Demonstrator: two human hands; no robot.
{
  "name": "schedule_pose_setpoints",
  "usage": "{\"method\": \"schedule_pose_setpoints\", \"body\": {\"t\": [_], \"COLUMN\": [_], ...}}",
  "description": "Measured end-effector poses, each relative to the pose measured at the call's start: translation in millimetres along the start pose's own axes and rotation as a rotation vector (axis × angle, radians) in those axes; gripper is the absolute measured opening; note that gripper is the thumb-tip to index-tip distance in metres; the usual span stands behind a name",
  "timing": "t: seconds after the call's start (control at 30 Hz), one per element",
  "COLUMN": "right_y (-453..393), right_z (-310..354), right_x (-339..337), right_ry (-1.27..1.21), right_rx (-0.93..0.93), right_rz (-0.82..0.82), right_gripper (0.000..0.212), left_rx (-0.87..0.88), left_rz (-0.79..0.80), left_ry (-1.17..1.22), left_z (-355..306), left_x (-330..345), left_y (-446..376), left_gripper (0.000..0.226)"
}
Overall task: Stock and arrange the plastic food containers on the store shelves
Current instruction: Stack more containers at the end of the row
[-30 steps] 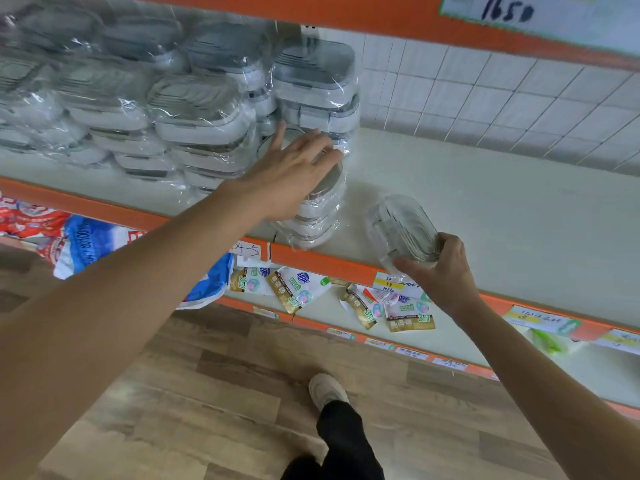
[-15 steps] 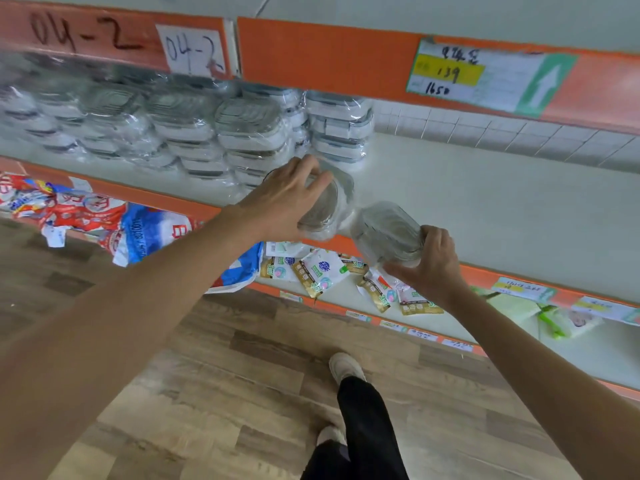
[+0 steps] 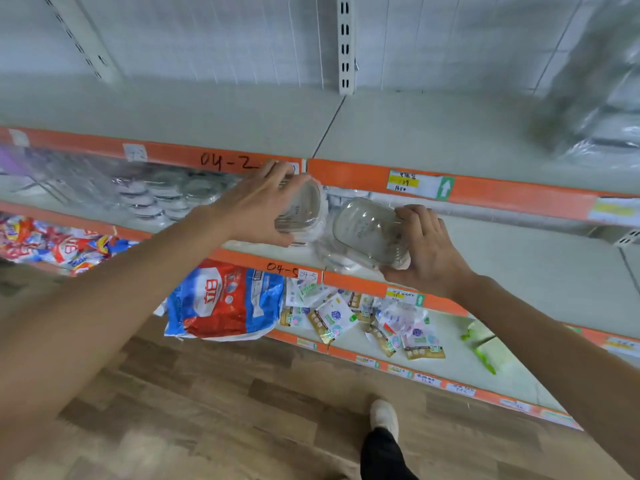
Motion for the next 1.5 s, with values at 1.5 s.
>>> {"method": "schedule_pose_setpoints", "body": {"t": [1.5], "right_y": [-167.9], "right_z": [-186.1], "right_x": [-124.4], "right_ry": [-0.191], "right_rx": [0.249], "right_rz": [0.062], "right_gripper": [0.066], "left_rx": [0.069], "left_rz": [0.104], "left_ry": [0.758], "left_z": [-8.6], "left_x": [-26.2], "left_y": [-300.5], "left_gripper": [0.103]}}
Point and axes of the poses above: each hand's wrist, its own y-axis away from the middle knuckle, its own x-axis out of the palm, z = x × y, the point moved 10 cm from there along -y, towards the middle knuckle, and after that the axes turned 3 degrees about z, right-handed, at the moved point
